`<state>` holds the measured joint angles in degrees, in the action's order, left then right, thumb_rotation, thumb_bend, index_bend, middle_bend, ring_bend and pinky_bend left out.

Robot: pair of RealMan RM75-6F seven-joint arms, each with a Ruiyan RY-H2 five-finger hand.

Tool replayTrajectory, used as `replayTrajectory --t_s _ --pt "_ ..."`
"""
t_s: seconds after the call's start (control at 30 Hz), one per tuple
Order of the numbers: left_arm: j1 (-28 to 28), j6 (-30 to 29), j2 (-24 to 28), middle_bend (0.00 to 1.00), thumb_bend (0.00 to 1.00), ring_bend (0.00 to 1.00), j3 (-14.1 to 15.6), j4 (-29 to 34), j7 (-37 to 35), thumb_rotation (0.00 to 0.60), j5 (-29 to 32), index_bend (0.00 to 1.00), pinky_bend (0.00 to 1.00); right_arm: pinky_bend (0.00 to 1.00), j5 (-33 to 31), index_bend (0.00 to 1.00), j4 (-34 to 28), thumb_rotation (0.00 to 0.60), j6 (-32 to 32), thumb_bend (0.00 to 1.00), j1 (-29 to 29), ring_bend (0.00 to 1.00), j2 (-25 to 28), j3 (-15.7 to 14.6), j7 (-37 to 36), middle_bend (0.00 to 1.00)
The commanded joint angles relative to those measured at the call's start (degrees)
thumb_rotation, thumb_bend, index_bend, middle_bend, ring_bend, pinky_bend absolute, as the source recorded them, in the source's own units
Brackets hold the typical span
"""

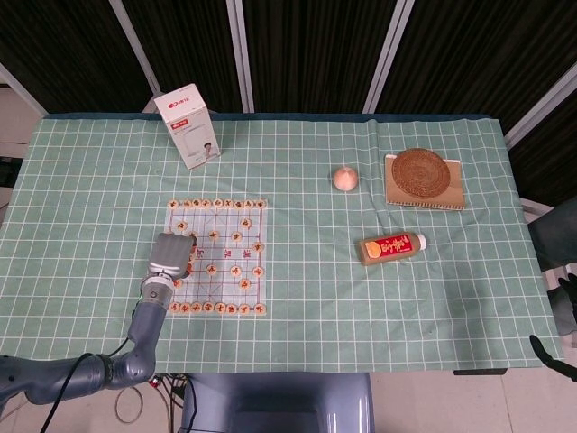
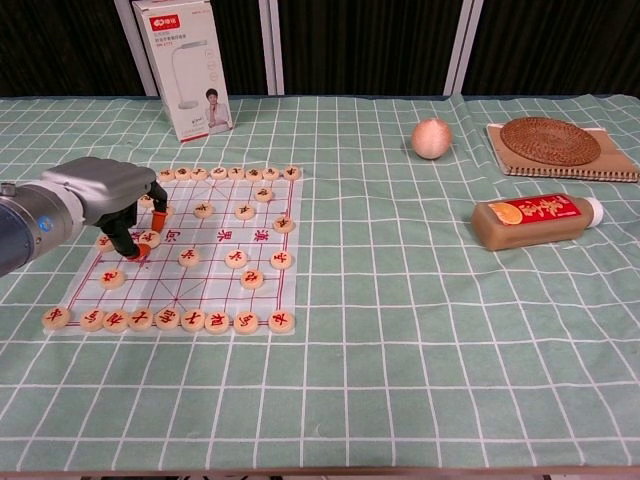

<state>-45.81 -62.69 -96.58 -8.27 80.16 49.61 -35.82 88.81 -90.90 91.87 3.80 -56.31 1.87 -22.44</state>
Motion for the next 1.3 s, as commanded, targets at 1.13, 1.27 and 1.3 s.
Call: replayTrajectory --t_s 1.13,1.27,1.3 --pt "3.92 -4.51 8.58 0.99 0.24 0.95 -1.55 10.83 -8.32 0.600 -7.23 0.35 0.99 0.00 -0.11 0.00 0.01 0.600 0.29 0.37 0.15 0.00 -0.13 0.17 0.93 0.00" --pt "7.53 -7.99 14.34 0.75 0.23 0.73 -0.97 17.59 -14.03 0.600 -13.24 0.27 0.79 0.00 0.17 0.00 0.42 0.600 0.67 0.37 0.20 0.00 -0.31 0.20 1.74 0.00" --pt "8.69 -9.04 15.82 0.68 0.23 0.66 -0.46 19.22 -15.44 0.600 -14.90 0.23 0.73 0.00 0.18 0.00 0.69 0.600 0.90 0.37 0.23 0.00 -0.43 0.30 2.52 0.00"
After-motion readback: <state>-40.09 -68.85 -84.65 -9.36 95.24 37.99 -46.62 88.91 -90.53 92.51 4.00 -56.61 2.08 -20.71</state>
